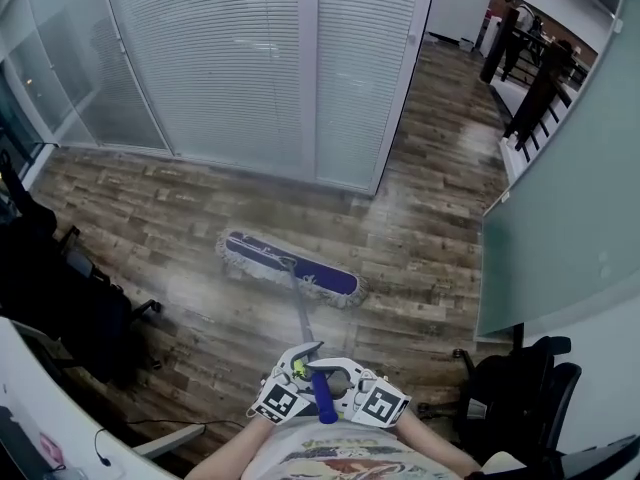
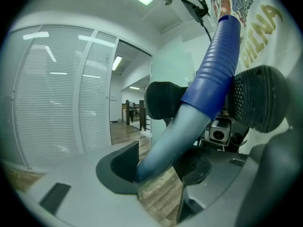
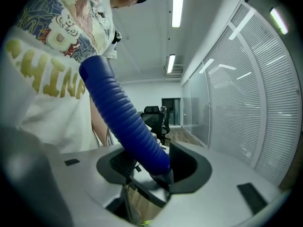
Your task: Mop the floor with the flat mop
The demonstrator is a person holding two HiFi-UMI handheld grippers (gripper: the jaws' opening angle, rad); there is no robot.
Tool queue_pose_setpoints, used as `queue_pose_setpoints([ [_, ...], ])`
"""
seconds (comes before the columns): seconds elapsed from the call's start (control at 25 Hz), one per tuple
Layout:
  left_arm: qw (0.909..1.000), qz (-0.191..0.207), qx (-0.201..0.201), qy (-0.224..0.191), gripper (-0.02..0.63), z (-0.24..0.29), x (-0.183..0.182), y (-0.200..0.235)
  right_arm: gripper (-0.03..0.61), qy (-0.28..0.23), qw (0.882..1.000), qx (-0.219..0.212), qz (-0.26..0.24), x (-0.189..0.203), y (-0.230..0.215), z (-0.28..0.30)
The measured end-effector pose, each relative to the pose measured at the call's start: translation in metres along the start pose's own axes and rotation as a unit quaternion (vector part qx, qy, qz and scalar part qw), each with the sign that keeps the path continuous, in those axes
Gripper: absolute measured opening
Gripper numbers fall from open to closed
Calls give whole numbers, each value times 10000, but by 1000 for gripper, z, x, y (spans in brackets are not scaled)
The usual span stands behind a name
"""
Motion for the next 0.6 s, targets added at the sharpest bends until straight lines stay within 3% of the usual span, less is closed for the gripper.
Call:
queue_pose_setpoints([
  [0.36,9999,-65,1,-156,183,55,-15,157,195,-269,9980,568,22,-26,-158,50],
  [0.6,9996,-73,-109,-233,183,102,-20,226,195,-359,9965,753,-80,-25,-243,57],
])
Point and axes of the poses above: the fingertips, and each gripper's own axes: z forward along the fingers, y to its left, x out of its underside, the point moved 3 cm from there along -z, backward along the fingers, and after that the axes turned 8 degrees about -x, right-handed, at the moved point
